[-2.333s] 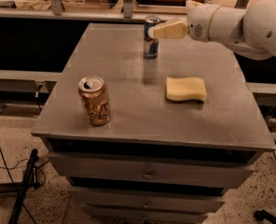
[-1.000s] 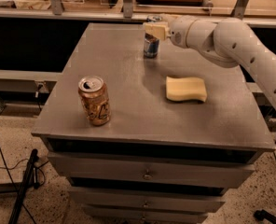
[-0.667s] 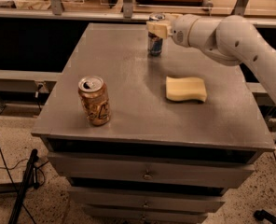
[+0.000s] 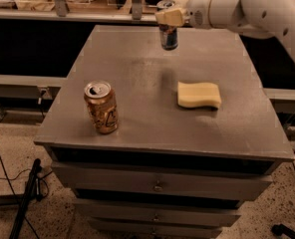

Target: Knock redbull can over

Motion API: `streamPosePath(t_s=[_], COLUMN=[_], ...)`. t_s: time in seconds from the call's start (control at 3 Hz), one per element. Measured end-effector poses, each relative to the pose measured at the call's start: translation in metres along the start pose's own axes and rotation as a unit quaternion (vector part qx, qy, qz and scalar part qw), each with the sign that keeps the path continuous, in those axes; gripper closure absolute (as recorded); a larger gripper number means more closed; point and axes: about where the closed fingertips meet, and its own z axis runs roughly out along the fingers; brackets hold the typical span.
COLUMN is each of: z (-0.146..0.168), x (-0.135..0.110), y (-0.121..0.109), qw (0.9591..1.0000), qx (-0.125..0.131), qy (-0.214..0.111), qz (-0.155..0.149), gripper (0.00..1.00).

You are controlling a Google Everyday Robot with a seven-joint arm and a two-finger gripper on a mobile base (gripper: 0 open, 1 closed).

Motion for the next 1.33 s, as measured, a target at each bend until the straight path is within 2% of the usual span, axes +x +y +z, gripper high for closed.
streamPosePath(t_s=[0.33,0.67,1.0,1.33], z=[-0.021,-0.037,-0.043,-0.037], x=[-0.003,0.011,0.031,0.057], y=[0.009,0.026,0.039,0.055], qw=[0.9967,0.987,0.9759,0.9604], qx=[-0.028,-0.057,-0.076,-0.098], qy=[0.072,0.145,0.199,0.254], qz=[-0.025,-0.039,-0.045,-0.06], gripper=[1.0,1.0,0.87,0.63])
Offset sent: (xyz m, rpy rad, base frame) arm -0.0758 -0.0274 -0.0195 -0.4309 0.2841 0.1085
